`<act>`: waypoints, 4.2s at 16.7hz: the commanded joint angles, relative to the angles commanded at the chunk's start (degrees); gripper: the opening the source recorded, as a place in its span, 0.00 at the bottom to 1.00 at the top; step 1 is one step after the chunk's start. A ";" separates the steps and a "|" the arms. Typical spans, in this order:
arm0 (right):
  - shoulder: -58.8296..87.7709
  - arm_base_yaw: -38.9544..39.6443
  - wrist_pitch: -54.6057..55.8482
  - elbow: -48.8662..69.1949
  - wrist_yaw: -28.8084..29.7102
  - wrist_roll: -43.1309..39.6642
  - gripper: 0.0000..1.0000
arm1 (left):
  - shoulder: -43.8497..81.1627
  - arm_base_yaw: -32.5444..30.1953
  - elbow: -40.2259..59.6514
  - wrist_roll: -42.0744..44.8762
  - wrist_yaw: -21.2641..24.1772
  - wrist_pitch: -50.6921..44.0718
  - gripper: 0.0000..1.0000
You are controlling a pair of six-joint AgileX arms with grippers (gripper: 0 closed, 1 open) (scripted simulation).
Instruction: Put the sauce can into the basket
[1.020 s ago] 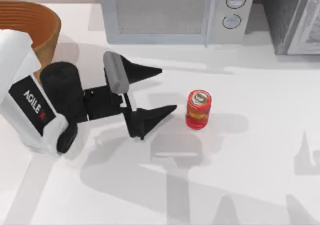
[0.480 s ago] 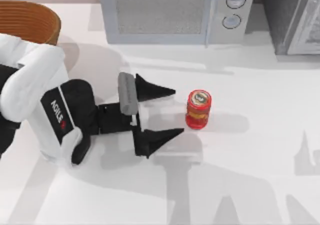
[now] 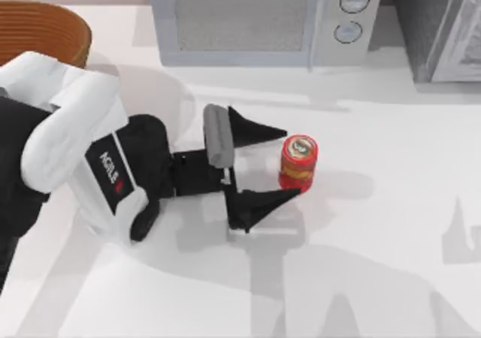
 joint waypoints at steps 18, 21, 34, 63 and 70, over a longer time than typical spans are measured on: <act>0.00 0.00 0.00 0.00 0.00 0.00 1.00 | 1.59 -4.81 5.35 -0.26 -4.81 -3.51 0.25; 0.00 0.00 0.00 0.00 0.00 0.00 1.00 | 1.59 -4.81 5.35 -0.26 -4.81 -3.51 0.02; 0.00 0.00 0.00 0.00 0.00 0.00 1.00 | -2.34 -2.78 6.35 0.39 -2.69 -6.10 0.00; 0.00 0.00 0.00 0.00 0.00 0.00 1.00 | -33.40 51.03 10.95 0.40 14.18 -45.44 0.00; 0.00 0.00 0.00 0.00 0.00 0.00 1.00 | -29.87 46.37 12.39 -0.37 9.51 -42.56 0.00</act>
